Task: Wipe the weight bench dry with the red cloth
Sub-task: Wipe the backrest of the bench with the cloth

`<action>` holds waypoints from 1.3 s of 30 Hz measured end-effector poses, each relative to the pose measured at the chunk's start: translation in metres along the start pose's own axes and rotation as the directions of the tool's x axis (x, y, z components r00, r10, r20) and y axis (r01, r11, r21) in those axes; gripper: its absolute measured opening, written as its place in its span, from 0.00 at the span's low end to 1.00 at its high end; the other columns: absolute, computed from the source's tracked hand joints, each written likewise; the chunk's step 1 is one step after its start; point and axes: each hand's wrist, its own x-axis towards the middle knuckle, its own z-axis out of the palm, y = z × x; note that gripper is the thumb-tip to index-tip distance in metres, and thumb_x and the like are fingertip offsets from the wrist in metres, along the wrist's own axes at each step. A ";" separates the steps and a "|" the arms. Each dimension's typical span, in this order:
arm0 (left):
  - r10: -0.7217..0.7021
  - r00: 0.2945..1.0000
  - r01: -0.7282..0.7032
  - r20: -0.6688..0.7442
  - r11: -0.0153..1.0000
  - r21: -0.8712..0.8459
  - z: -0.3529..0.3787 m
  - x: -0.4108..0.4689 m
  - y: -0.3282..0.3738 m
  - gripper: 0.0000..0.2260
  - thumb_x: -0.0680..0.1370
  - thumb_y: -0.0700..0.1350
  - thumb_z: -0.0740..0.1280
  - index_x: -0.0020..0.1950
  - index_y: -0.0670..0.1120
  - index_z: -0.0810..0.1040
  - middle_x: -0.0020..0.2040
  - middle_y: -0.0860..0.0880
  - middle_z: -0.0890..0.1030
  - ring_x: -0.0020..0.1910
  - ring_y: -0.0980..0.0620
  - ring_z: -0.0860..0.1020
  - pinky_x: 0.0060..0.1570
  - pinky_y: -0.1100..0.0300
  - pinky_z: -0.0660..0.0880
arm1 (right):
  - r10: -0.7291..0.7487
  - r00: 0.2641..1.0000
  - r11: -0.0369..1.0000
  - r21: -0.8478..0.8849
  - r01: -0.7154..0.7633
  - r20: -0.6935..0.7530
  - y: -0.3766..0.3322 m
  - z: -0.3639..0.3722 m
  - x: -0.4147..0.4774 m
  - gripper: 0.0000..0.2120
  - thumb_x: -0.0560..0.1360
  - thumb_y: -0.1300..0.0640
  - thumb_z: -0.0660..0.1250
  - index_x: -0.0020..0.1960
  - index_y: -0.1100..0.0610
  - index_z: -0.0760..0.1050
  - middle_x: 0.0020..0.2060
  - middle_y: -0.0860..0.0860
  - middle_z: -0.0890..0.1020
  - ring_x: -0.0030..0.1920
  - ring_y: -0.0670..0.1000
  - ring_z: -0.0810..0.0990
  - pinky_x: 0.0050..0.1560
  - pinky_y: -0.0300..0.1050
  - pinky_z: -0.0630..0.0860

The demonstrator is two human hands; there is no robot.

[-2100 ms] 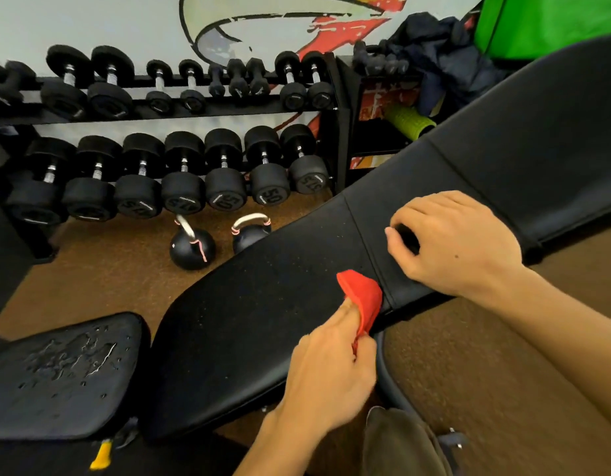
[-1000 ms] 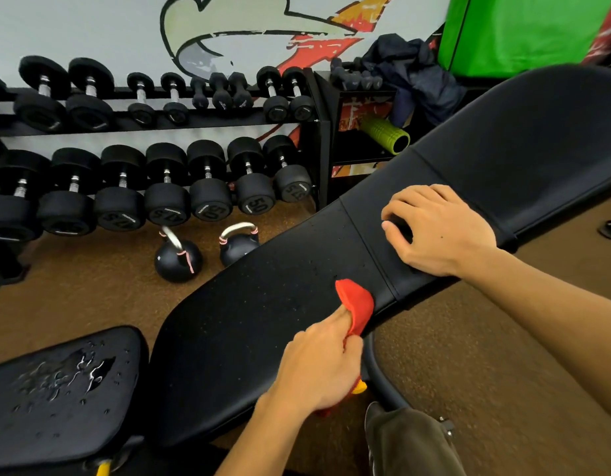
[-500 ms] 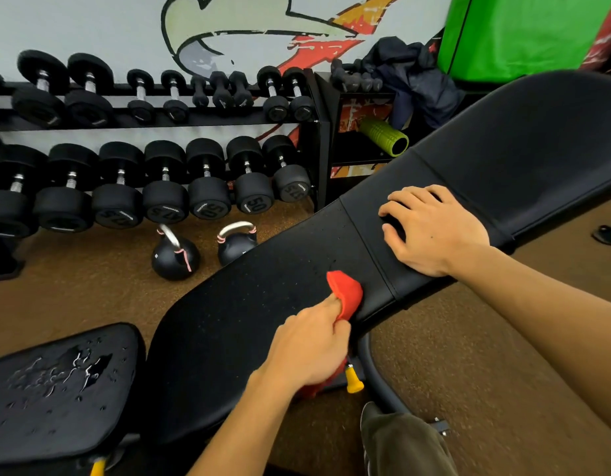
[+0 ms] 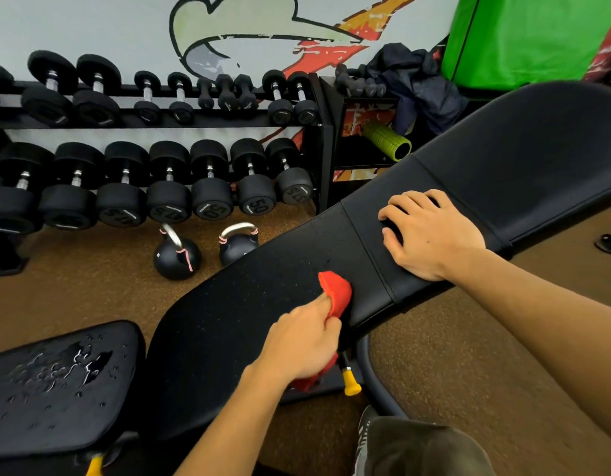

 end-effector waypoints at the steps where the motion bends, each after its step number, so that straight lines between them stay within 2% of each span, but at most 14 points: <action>1: -0.041 0.999 0.041 0.002 0.999 -0.003 -0.004 0.007 -0.004 0.06 0.80 0.52 0.55 0.49 0.53 0.68 0.48 0.46 0.79 0.48 0.38 0.80 0.53 0.40 0.77 | -0.004 1.000 1.000 -0.005 0.004 0.006 0.000 0.000 0.000 0.24 0.81 0.42 0.48 0.67 0.50 0.75 0.66 0.50 0.78 0.68 0.55 0.74 0.70 0.56 0.66; 3: -0.074 0.997 0.074 -0.008 0.997 -0.015 -0.013 0.022 0.000 0.08 0.80 0.51 0.55 0.45 0.50 0.68 0.48 0.43 0.80 0.49 0.36 0.80 0.54 0.39 0.77 | -0.012 1.000 1.000 -0.012 0.012 0.014 0.000 -0.001 0.000 0.24 0.81 0.42 0.48 0.67 0.50 0.75 0.66 0.51 0.78 0.68 0.56 0.74 0.70 0.56 0.66; 5: -0.040 0.999 0.040 -0.016 0.999 -0.030 -0.017 0.032 0.012 0.08 0.80 0.52 0.55 0.44 0.50 0.67 0.49 0.43 0.80 0.49 0.35 0.79 0.54 0.40 0.76 | -0.016 1.000 1.000 -0.017 0.017 0.014 0.000 0.000 0.001 0.24 0.81 0.42 0.48 0.67 0.51 0.74 0.66 0.51 0.77 0.68 0.56 0.73 0.70 0.56 0.66; 9: 0.055 0.998 -0.054 0.023 0.998 -0.037 -0.009 0.021 0.025 0.07 0.80 0.51 0.55 0.43 0.52 0.65 0.45 0.48 0.77 0.47 0.38 0.78 0.49 0.44 0.76 | -0.018 1.000 1.000 -0.001 0.018 0.013 0.000 -0.001 0.001 0.24 0.81 0.42 0.48 0.67 0.51 0.74 0.66 0.51 0.77 0.69 0.56 0.73 0.71 0.57 0.65; 11: 0.037 0.999 -0.036 0.034 0.999 -0.024 -0.007 0.011 0.017 0.07 0.80 0.51 0.56 0.44 0.52 0.65 0.46 0.48 0.77 0.48 0.38 0.78 0.49 0.44 0.75 | -0.016 1.000 1.000 0.010 0.016 0.019 0.001 -0.001 0.001 0.25 0.81 0.42 0.48 0.67 0.51 0.74 0.67 0.51 0.77 0.71 0.56 0.72 0.73 0.57 0.64; 16: -0.108 0.993 0.109 0.037 0.994 -0.020 -0.026 0.032 -0.003 0.10 0.77 0.53 0.53 0.45 0.50 0.71 0.47 0.46 0.81 0.49 0.38 0.80 0.55 0.41 0.77 | -0.005 0.999 1.000 0.019 0.004 0.050 0.000 0.002 0.003 0.27 0.81 0.41 0.46 0.72 0.50 0.70 0.75 0.51 0.71 0.78 0.56 0.64 0.78 0.58 0.58; 19: -0.057 0.998 0.057 0.015 0.998 -0.025 -0.031 0.047 0.015 0.11 0.76 0.53 0.53 0.46 0.50 0.71 0.48 0.44 0.83 0.49 0.38 0.80 0.55 0.41 0.77 | -0.003 0.998 1.000 0.006 0.002 0.065 0.000 0.003 0.005 0.27 0.81 0.40 0.45 0.74 0.48 0.67 0.77 0.50 0.68 0.80 0.55 0.60 0.79 0.58 0.55; 22: 0.017 0.999 -0.015 0.034 0.999 -0.039 -0.022 0.040 0.032 0.08 0.79 0.52 0.54 0.46 0.50 0.69 0.48 0.44 0.80 0.49 0.36 0.80 0.52 0.42 0.77 | 0.002 0.998 1.000 0.003 -0.002 0.066 0.000 0.005 0.005 0.26 0.82 0.40 0.47 0.75 0.48 0.66 0.78 0.50 0.67 0.81 0.55 0.59 0.79 0.58 0.53; 24: 0.042 0.998 -0.040 0.038 0.998 -0.045 -0.014 0.026 0.032 0.07 0.80 0.50 0.55 0.44 0.51 0.66 0.44 0.48 0.77 0.47 0.37 0.79 0.47 0.44 0.75 | 0.003 0.997 1.000 0.010 -0.003 0.074 0.000 0.005 0.005 0.25 0.83 0.40 0.48 0.75 0.48 0.66 0.79 0.50 0.66 0.81 0.54 0.58 0.80 0.58 0.53; 27: -0.001 1.000 0.002 0.019 1.000 -0.023 -0.010 0.010 0.018 0.10 0.81 0.49 0.56 0.40 0.52 0.64 0.41 0.50 0.73 0.47 0.37 0.78 0.44 0.47 0.71 | 0.001 0.996 1.000 0.007 -0.001 0.086 0.000 0.004 0.006 0.26 0.83 0.39 0.47 0.76 0.47 0.64 0.80 0.50 0.64 0.82 0.54 0.56 0.80 0.58 0.51; 30: -0.077 0.997 0.077 0.009 0.997 -0.009 -0.019 0.022 0.007 0.10 0.81 0.50 0.55 0.40 0.52 0.65 0.47 0.46 0.77 0.51 0.36 0.78 0.53 0.43 0.75 | 0.001 0.996 1.000 0.007 -0.001 0.090 0.000 0.003 0.007 0.26 0.83 0.39 0.47 0.77 0.47 0.63 0.80 0.50 0.64 0.82 0.54 0.56 0.81 0.58 0.50; 32: -0.087 0.996 0.087 -0.019 0.996 -0.013 -0.025 0.035 0.012 0.10 0.81 0.50 0.55 0.40 0.52 0.65 0.52 0.42 0.79 0.53 0.35 0.78 0.55 0.42 0.75 | -0.001 0.996 1.000 0.008 0.000 0.091 0.000 0.003 0.006 0.26 0.83 0.39 0.47 0.77 0.47 0.64 0.80 0.50 0.64 0.82 0.54 0.56 0.81 0.58 0.50; 36: -0.011 1.000 0.010 -0.024 0.999 -0.040 -0.025 0.047 0.032 0.07 0.79 0.51 0.54 0.43 0.53 0.66 0.47 0.44 0.79 0.49 0.36 0.79 0.52 0.41 0.76 | 0.002 0.996 1.000 0.006 -0.002 0.090 0.000 0.003 0.006 0.26 0.83 0.40 0.48 0.76 0.48 0.65 0.79 0.50 0.65 0.81 0.54 0.57 0.80 0.59 0.52; 39: 0.024 1.000 -0.024 0.000 0.999 -0.046 -0.018 0.036 0.031 0.08 0.81 0.50 0.55 0.41 0.53 0.64 0.45 0.47 0.77 0.48 0.37 0.78 0.50 0.43 0.75 | -0.002 0.996 1.000 0.004 0.001 0.090 -0.001 0.001 0.007 0.26 0.82 0.40 0.47 0.76 0.48 0.65 0.78 0.50 0.66 0.81 0.54 0.59 0.80 0.59 0.53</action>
